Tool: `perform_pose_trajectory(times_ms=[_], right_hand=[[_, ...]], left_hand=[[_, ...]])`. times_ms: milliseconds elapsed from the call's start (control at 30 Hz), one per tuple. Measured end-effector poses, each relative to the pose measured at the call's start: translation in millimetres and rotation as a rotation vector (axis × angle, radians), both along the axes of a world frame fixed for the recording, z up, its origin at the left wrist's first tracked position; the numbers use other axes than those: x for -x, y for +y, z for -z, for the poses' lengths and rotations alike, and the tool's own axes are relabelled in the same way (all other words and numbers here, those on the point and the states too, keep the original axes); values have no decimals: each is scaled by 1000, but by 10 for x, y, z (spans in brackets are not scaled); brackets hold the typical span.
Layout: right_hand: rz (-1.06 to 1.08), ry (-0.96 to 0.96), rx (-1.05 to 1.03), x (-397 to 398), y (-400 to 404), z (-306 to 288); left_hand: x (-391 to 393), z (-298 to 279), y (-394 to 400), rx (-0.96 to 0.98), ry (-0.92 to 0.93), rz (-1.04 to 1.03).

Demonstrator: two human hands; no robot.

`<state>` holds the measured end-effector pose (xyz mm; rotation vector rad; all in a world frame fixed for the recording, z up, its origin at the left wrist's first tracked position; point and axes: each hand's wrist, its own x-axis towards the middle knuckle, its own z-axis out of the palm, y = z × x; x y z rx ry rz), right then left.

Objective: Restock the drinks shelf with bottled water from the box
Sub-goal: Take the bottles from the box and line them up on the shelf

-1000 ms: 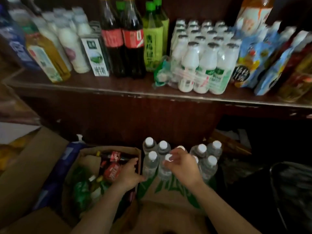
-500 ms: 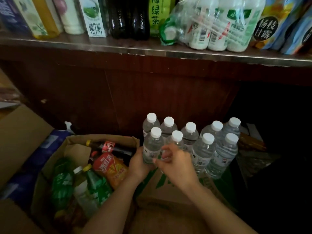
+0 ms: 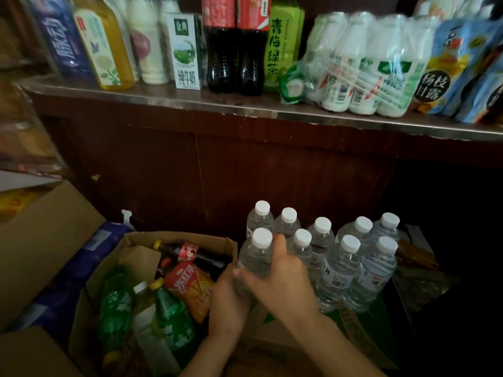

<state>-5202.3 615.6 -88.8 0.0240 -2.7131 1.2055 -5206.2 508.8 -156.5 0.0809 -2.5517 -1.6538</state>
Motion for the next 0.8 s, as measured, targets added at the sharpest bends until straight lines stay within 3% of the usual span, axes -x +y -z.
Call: perform_pose_trajectory(times_ms=[67, 233, 400, 600, 800], right_hand=[[35, 32, 109, 1, -91, -148], [129, 124, 332, 200, -46, -860], [-38, 171, 569, 459, 242, -1851], [-118, 262, 508, 777, 587, -3025], [-109, 266, 402, 1018, 1024, -4292]], left_hand=[[-32, -250, 5, 0, 15, -30], [26, -1095, -64, 245, 154, -50], [250, -1874, -66, 79, 113, 49], [714, -2847, 86, -209, 124, 341], [1141, -4100, 514, -156, 111, 503]])
